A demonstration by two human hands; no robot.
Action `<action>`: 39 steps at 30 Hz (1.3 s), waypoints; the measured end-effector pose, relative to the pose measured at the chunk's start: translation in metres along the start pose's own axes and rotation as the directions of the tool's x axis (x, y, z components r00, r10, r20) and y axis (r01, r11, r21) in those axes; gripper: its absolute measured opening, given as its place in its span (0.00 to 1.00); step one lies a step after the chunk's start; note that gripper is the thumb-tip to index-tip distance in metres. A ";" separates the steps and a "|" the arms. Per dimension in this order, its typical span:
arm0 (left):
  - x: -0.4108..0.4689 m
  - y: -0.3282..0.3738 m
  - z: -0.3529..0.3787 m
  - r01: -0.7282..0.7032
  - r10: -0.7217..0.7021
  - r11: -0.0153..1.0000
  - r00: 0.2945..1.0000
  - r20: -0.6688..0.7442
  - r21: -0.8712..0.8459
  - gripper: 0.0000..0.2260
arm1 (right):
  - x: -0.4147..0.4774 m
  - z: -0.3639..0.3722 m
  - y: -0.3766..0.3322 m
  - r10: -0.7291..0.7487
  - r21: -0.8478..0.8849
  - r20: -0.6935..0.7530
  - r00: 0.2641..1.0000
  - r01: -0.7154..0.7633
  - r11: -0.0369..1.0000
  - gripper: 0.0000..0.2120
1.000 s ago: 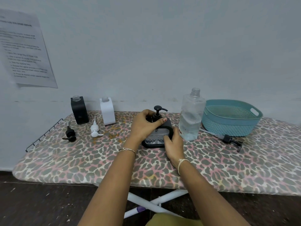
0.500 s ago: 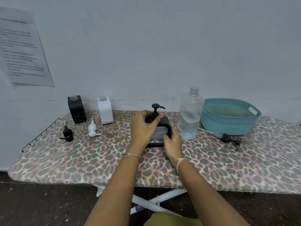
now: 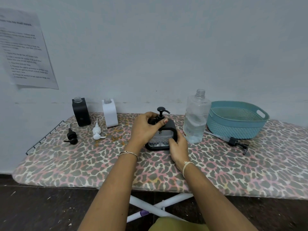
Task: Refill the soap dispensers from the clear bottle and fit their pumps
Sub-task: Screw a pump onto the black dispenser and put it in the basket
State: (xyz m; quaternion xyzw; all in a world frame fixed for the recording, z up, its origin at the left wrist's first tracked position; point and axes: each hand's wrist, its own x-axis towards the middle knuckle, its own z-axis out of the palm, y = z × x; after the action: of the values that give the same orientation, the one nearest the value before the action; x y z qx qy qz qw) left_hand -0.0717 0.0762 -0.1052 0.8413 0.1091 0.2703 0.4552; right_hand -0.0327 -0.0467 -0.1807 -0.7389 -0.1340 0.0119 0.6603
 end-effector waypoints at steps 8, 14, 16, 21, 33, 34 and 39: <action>-0.005 0.010 0.008 0.015 -0.003 0.993 0.995 -0.098 0.119 0.17 | -0.001 0.000 -0.002 -0.012 -0.004 0.001 1.000 0.012 1.000 0.21; -0.008 0.010 0.012 0.026 -0.007 0.995 0.982 -0.191 0.099 0.18 | -0.001 0.000 -0.002 0.006 -0.005 -0.001 1.000 -0.006 1.000 0.21; -0.011 0.011 0.012 -0.003 0.025 0.992 0.983 -0.181 0.124 0.17 | -0.002 0.000 -0.003 0.004 -0.002 -0.006 1.000 -0.004 1.000 0.21; -0.014 0.013 0.013 -0.019 0.058 0.981 0.978 -0.199 0.193 0.18 | -0.002 -0.001 -0.005 0.004 0.021 -0.004 1.000 -0.004 1.000 0.22; -0.008 0.010 0.010 -0.027 0.063 0.975 0.985 -0.158 0.219 0.19 | 0.002 0.000 0.000 0.033 0.029 0.002 0.999 -0.033 0.999 0.22; -0.008 0.009 0.009 -0.028 0.061 0.976 0.988 -0.145 0.216 0.19 | 0.002 0.000 0.000 0.035 0.026 0.001 0.999 -0.035 0.999 0.22; -0.005 0.007 0.004 -0.036 0.055 0.978 0.995 -0.087 0.204 0.18 | 0.001 0.001 0.000 0.043 0.025 0.002 0.999 -0.043 0.999 0.21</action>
State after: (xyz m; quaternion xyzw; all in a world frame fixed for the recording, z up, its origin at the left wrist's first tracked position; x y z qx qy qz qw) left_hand -0.0744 0.0674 -0.1027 0.8723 0.1375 0.3065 0.3554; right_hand -0.0316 -0.0458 -0.1803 -0.7334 -0.1184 0.0286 0.6688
